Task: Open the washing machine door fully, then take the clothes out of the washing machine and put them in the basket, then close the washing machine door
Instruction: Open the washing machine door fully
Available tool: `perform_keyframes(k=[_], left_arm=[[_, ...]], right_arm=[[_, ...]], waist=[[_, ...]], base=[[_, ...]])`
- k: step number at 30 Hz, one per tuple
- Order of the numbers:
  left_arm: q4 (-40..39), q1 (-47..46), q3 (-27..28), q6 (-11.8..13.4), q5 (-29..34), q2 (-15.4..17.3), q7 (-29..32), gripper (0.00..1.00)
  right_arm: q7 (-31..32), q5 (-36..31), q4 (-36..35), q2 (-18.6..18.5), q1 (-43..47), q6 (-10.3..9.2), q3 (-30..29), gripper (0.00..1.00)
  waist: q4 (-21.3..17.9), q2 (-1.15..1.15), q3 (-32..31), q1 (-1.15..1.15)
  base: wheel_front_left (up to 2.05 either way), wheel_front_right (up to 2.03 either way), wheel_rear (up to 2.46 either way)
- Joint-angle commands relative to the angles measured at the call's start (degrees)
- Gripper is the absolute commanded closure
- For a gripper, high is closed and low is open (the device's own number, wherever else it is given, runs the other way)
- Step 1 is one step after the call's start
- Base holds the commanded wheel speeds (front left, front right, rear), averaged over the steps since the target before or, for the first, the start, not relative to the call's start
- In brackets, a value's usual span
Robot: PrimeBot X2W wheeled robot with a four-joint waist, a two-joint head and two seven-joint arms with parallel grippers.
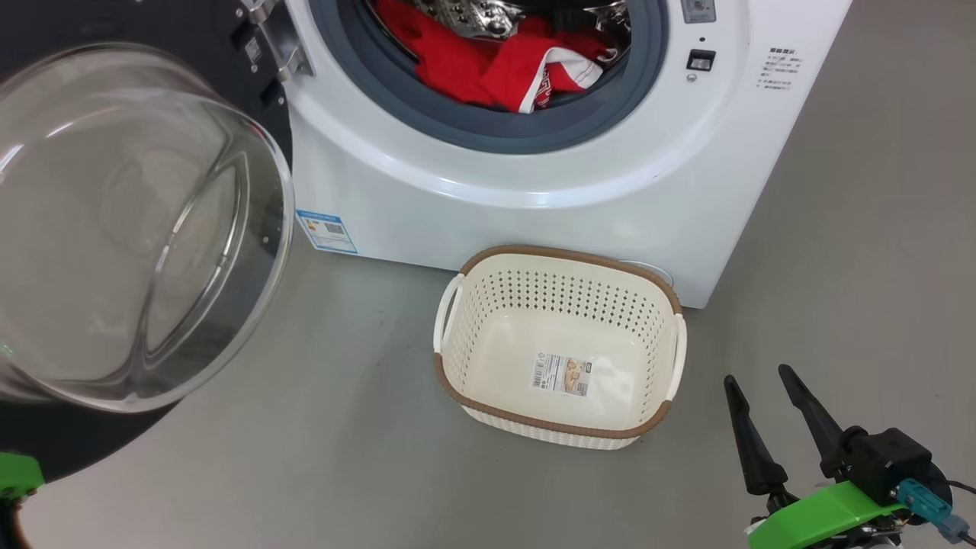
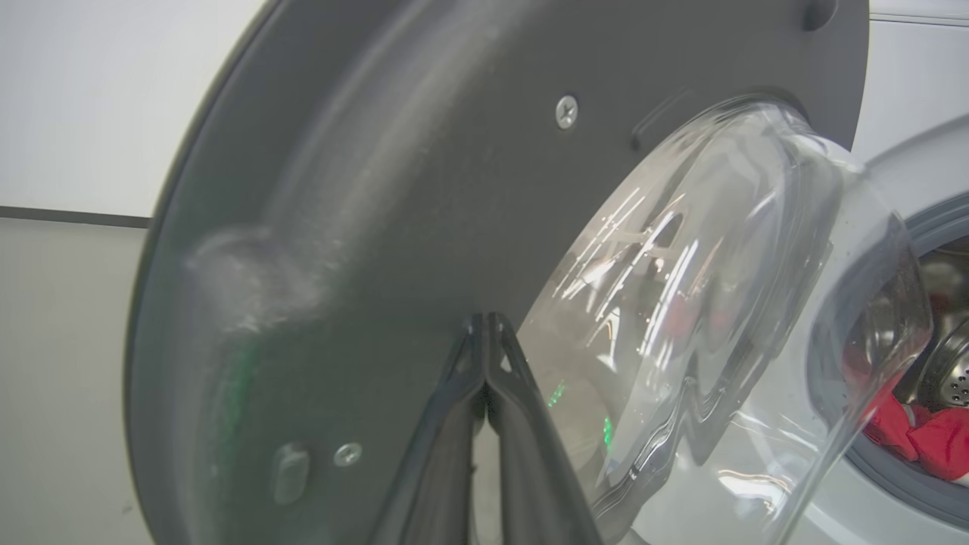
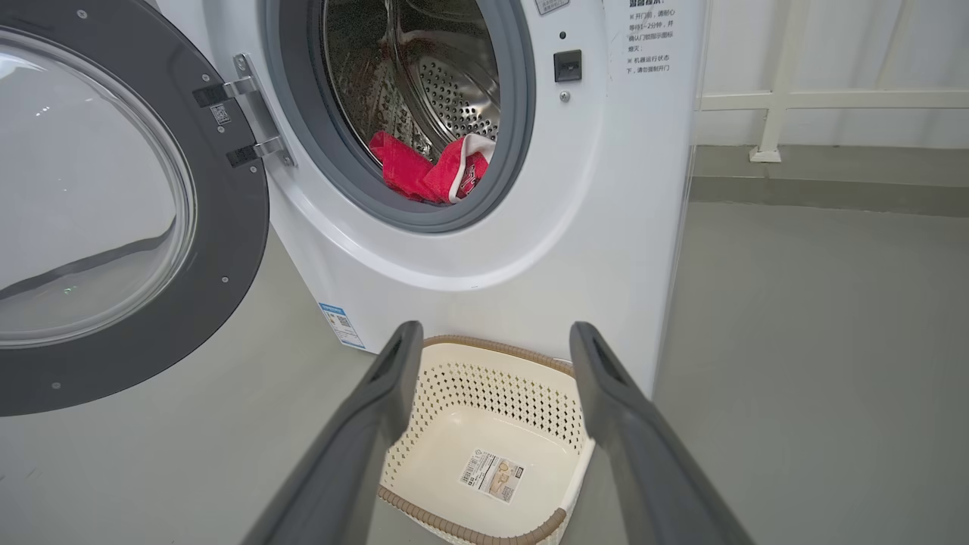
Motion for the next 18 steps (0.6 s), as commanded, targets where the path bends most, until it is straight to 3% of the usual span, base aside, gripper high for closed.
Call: perform_keyframes(k=[1,18], left_arm=[[-0.85,-1.44,1.87,0.12,0.87,3.33,-0.28,1.00],[-4.11,4.09,-4.43,0.09,-2.61,1.68,-0.28,1.00]], right_arm=[[-0.54,-0.47,-1.60,-0.40,-1.65,0.43,1.42,0.00],[-0.54,0.04,-2.30,-0.32,-1.80,0.43,1.83,0.00]], waist=[[-0.18,0.00,-0.07,0.00],[0.03,0.00,-1.56,0.00]], base=[[0.00,0.00,0.00],[0.00,0.00,0.00]])
